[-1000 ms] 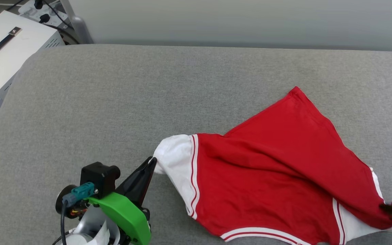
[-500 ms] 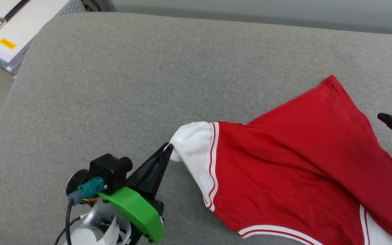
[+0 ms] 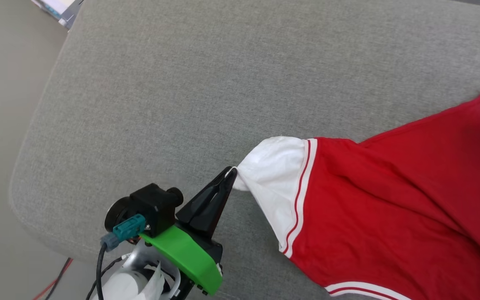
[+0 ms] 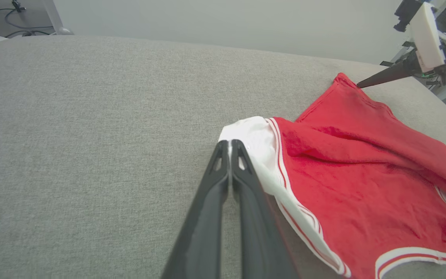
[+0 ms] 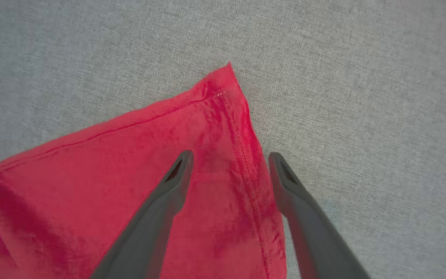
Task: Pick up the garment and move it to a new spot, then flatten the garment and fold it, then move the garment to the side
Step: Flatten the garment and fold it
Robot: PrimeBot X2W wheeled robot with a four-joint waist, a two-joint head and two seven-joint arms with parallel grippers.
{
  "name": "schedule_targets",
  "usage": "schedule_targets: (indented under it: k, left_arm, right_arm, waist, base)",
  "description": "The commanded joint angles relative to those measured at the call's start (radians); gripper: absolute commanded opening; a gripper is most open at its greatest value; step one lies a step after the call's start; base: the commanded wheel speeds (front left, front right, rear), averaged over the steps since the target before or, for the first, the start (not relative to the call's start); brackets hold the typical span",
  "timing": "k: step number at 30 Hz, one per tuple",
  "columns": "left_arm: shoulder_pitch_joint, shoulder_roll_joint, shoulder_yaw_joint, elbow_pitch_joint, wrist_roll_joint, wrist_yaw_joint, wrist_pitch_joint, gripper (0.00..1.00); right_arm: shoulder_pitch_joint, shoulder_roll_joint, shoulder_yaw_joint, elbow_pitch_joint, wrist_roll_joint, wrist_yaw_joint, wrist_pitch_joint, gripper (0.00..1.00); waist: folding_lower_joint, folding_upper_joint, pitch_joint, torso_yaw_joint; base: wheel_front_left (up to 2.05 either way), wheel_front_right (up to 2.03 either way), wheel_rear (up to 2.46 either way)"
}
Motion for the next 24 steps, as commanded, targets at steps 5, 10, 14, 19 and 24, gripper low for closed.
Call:
schedule_targets:
  k: [5,10,14,19,24]
  left_arm:
    - [-0.027,-0.019,-0.014,0.014,0.005,-0.01,-0.018,0.0]
    - [-0.032,-0.022,-0.013,0.03,0.002,-0.011,-0.027,0.0]
    - [-0.038,-0.021,-0.01,0.038,-0.001,-0.011,-0.031,0.0]
    - [-0.037,-0.017,-0.009,0.047,-0.003,-0.008,-0.03,0.0]
    - [-0.029,-0.006,0.004,0.05,-0.006,0.002,-0.034,0.0]
  right_arm:
    - [-0.043,-0.034,0.025,0.073,-0.026,-0.001,-0.026,1.0]
    - [-0.021,-0.055,0.07,0.121,-0.027,-0.001,-0.021,1.0]
    - [-0.001,-0.063,0.098,0.142,-0.013,-0.001,-0.03,0.0]
    - [0.005,-0.071,0.123,0.152,-0.006,-0.001,-0.112,0.0]
    - [-0.017,-0.07,0.133,0.184,0.0,-0.001,-0.252,0.0]
  waist:
    - [0.0,0.0107,0.073,0.078]
    - [0.0,0.0107,0.078,0.088]
    - [0.0,0.0107,0.073,0.091]
    - [0.0,0.0107,0.051,0.085]
    - [0.0,0.0107,0.004,0.063]
  base:
    - [0.0,0.0,0.0]
    - [0.0,0.0,0.0]
    - [0.0,0.0,0.0]
    - [0.0,0.0,0.0]
    - [0.0,0.0,0.0]
